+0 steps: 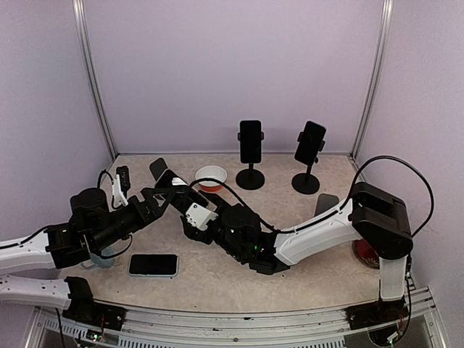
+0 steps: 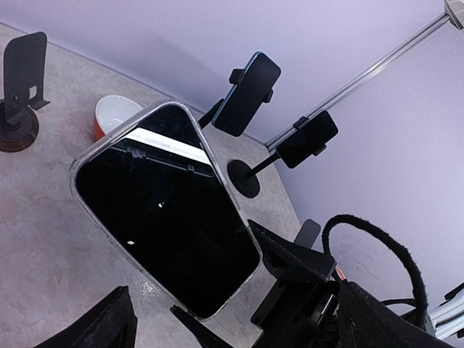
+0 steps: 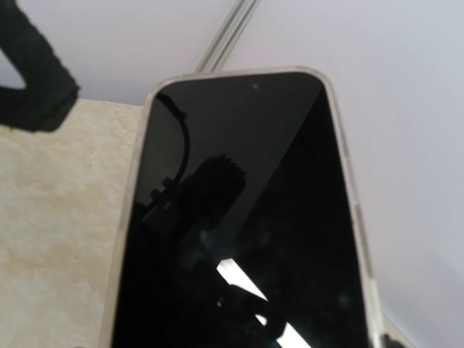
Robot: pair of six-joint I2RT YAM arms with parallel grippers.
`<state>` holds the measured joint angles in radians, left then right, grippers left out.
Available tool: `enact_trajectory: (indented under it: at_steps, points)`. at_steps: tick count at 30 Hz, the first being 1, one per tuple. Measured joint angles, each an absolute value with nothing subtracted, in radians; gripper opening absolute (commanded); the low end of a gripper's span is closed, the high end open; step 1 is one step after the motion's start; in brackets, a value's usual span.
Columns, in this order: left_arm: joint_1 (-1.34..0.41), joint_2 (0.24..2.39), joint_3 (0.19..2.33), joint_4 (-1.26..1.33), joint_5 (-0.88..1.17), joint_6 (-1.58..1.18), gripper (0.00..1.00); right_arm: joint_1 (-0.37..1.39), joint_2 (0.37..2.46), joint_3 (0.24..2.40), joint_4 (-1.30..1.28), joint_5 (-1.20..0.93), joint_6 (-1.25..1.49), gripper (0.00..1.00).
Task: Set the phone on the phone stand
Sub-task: Pass from the right arm to the left
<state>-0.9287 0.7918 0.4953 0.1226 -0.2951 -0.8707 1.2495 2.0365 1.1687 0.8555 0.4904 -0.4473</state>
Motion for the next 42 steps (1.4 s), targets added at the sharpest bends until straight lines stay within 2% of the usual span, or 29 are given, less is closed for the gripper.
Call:
enact_trajectory:
  at_steps: [19, 26, 42]
  points:
    - [-0.913, 0.735, 0.430, 0.156, -0.280, -0.871, 0.90, 1.243, 2.037, 1.168, 0.808, 0.485, -0.360, 0.12]
    - [-0.903, 0.732, 0.427, 0.156, -0.273, -0.870, 0.99, 1.241, 2.037, 1.168, 0.807, 0.475, -0.351, 0.09]
    - [-0.870, 0.819, 0.498, 0.105, -0.276, -0.920, 0.99, 1.260, 2.037, 1.169, 0.885, 0.514, -0.482, 0.05]
